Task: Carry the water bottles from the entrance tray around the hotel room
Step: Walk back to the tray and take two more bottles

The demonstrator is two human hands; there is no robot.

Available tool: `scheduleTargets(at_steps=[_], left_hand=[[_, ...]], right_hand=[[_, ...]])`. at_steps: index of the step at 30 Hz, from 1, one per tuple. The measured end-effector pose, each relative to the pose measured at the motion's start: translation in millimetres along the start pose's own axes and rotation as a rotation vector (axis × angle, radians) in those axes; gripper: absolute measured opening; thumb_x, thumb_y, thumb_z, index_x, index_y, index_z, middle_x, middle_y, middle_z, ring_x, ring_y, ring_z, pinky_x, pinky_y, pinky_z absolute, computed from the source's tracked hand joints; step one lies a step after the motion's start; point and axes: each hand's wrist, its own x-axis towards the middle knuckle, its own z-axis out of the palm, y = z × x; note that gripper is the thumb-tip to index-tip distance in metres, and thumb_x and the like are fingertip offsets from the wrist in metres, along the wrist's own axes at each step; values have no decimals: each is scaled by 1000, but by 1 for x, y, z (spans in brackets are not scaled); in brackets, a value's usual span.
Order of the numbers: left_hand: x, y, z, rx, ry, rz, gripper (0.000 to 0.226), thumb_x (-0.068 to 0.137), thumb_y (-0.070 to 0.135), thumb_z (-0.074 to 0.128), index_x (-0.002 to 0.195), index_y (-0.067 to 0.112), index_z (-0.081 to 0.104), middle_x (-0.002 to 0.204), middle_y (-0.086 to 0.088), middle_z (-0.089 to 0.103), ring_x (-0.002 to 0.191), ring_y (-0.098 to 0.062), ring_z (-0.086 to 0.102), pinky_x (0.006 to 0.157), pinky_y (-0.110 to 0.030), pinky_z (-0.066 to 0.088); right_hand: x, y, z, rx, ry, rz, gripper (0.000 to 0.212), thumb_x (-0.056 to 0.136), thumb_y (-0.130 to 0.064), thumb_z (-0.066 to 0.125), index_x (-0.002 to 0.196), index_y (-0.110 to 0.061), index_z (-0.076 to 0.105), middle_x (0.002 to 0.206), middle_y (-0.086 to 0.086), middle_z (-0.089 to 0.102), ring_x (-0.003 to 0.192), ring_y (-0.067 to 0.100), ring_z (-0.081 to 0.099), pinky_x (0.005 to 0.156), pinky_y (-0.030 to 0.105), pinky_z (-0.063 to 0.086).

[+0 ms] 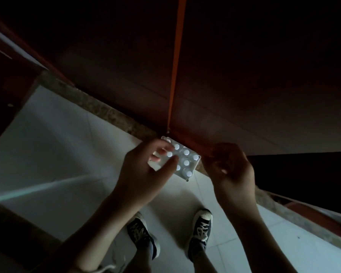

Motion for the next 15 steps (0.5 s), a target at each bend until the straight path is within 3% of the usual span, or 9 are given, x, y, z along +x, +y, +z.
scheduleTargets(at_steps=[5,8,11,15], left_hand=[[13,-147,77,42,-123,-208,23,78,34,73,99,30,67,87,19,70,85,5,66,71,-12,51],[13,-247,131,108,-205,-337,25,78,27,77,100,31,65,87,17,71,77,2,69,70,-23,55],[12,-343,186,129,-248,-368,40,77,26,78,113,29,62,112,18,66,98,-8,68,83,-32,56],[18,-444,254,153,-362,-310,70,75,30,80,135,33,45,130,20,51,121,-5,51,101,-34,48]], right_hand=[[19,136,47,9,40,92,22,71,-32,74,89,-33,63,94,-14,69,86,9,67,76,32,55],[33,242,76,-7,69,184,26,70,-32,77,93,-33,63,96,-14,69,92,7,66,82,35,56],[52,353,106,-69,103,249,37,74,-22,83,97,-37,58,104,-13,66,99,6,64,89,33,54],[90,474,144,-169,79,330,65,72,-23,85,126,-26,50,127,-3,57,111,17,58,83,22,46]])
